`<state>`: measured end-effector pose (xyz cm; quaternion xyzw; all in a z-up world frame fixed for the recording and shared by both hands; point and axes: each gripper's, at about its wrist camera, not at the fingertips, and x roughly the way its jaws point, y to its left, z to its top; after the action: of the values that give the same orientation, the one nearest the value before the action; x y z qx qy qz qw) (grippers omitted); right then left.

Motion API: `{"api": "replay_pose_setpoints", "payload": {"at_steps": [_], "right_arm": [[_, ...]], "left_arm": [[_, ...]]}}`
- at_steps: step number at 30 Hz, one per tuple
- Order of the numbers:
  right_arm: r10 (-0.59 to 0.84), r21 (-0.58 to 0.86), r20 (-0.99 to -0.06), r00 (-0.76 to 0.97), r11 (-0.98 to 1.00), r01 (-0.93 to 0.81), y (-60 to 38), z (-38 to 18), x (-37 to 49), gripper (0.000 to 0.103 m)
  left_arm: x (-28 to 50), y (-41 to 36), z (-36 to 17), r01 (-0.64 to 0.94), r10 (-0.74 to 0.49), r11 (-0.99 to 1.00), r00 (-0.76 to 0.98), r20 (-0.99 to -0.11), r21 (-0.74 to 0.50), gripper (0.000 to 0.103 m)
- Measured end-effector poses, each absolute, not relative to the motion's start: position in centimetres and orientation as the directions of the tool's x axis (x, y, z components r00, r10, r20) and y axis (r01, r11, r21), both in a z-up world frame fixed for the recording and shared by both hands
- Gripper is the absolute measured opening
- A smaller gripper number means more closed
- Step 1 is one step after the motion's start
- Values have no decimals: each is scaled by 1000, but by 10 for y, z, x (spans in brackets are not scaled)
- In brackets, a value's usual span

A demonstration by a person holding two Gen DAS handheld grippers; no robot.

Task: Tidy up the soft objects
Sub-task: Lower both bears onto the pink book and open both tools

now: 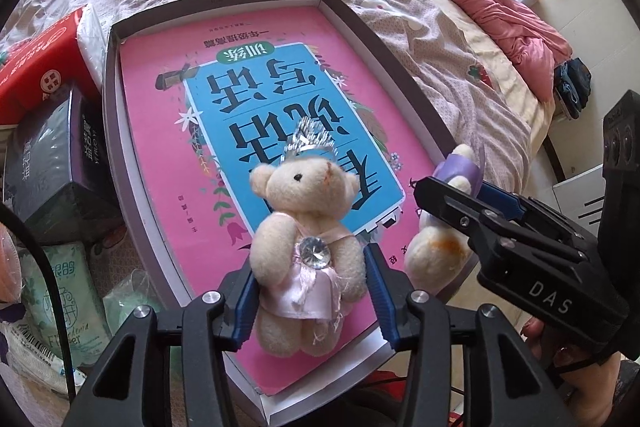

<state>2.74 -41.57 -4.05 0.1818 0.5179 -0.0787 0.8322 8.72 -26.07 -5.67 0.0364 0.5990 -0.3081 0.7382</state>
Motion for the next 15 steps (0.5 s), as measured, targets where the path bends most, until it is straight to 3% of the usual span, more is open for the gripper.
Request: {"api": "replay_pose_setpoints", "payload": {"at_steps": [9, 15], "right_arm": [[26, 198, -886, 463, 924, 327, -418, -30, 22, 73], [16, 204, -873, 488, 920, 335, -418, -18, 18, 74]], "left_arm": [[87, -260, -54, 498, -379, 821, 111, -919, -279, 61], [81, -253, -41, 502, -375, 826, 148, -915, -257, 68]]}}
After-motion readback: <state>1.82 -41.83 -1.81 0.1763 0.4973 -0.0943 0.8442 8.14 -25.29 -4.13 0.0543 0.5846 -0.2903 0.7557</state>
